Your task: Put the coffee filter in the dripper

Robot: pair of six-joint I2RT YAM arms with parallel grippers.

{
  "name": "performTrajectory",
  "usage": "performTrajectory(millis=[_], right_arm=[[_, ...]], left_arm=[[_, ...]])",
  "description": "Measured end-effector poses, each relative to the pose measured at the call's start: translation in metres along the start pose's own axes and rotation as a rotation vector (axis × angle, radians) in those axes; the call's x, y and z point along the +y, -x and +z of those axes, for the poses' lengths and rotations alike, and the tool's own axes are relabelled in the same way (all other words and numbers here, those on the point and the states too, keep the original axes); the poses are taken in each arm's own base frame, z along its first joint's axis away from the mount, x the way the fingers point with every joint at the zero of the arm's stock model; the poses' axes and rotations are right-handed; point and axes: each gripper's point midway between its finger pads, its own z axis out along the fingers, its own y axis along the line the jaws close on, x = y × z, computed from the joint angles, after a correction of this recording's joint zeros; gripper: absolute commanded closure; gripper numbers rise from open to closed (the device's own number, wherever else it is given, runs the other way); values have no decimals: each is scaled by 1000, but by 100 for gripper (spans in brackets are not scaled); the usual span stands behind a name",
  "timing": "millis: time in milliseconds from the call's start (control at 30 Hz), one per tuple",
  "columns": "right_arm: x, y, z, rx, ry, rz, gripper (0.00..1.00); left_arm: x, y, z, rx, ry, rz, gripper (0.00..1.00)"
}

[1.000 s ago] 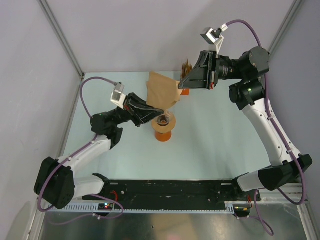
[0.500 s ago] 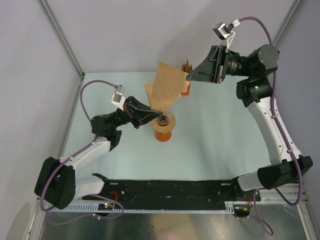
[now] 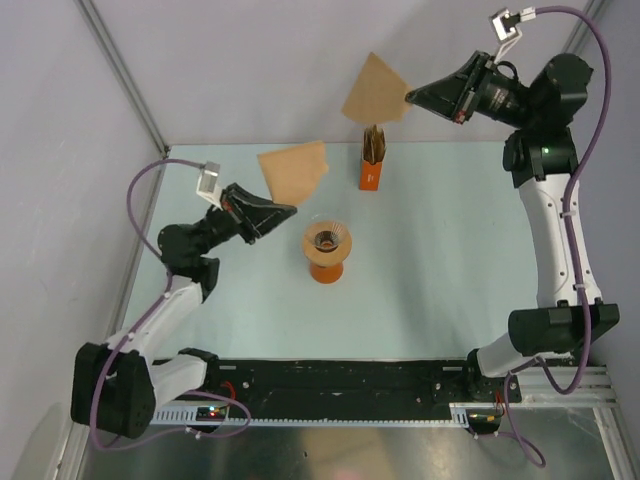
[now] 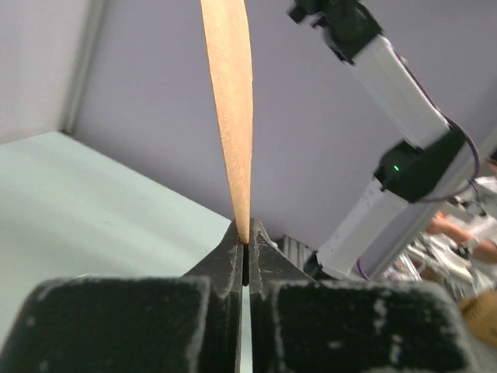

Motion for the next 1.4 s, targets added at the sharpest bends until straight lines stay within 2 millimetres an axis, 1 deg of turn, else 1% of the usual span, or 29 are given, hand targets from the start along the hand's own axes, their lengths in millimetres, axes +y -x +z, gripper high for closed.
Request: performTrajectory(millis=[100, 133, 167, 200, 267, 300, 333, 400, 467, 500, 567, 633, 700, 767, 900, 1200, 1400], right_arm=[[-39, 4, 7, -30, -134, -59, 100], [-54, 3, 10, -32, -184, -81, 100], [-79, 1, 13, -29, -257, -110, 100], [-89, -1, 16, -23, -283, -120, 100], [-129, -13, 20, 7, -377, -140, 100], [-151, -22, 22, 27, -423, -144, 100], [-169, -29, 22, 43, -457, -145, 100], [-213, -50, 22, 90, -539, -136, 100], [-253, -73, 18, 140, -610, -118, 100], [-270, -83, 16, 163, -640, -111, 100], [-296, -101, 12, 203, -692, -103, 100], [-316, -114, 7, 236, -741, -110, 100], [-326, -121, 5, 258, -772, -125, 100], [-331, -123, 4, 265, -793, -147, 100], [-334, -117, 4, 255, -809, -186, 100], [-339, -113, 1, 256, -842, -227, 100], [-335, -115, 14, 273, -864, -288, 100]], left_arm=[[21, 10, -12, 6, 125, -37, 100], [33, 15, -15, 13, 185, -51, 100], [43, 20, -18, 25, 245, -58, 100], [54, 25, -20, 35, 304, -55, 100], [68, 32, -25, 61, 403, -42, 100], [72, 33, -28, 74, 436, -36, 100], [75, 32, -31, 94, 471, -30, 100], [79, 27, -39, 131, 526, -22, 100], [82, 21, -46, 159, 562, -23, 100], [84, 17, -51, 175, 582, -26, 100], [89, 11, -58, 195, 618, -36, 100], [93, 6, -64, 211, 645, -49, 100], [95, 4, -68, 219, 660, -54, 100], [96, 2, -70, 226, 668, -56, 100], [97, 0, -72, 234, 673, -57, 100], [99, -3, -74, 244, 682, -67, 100], [100, -4, -74, 246, 683, -70, 100]])
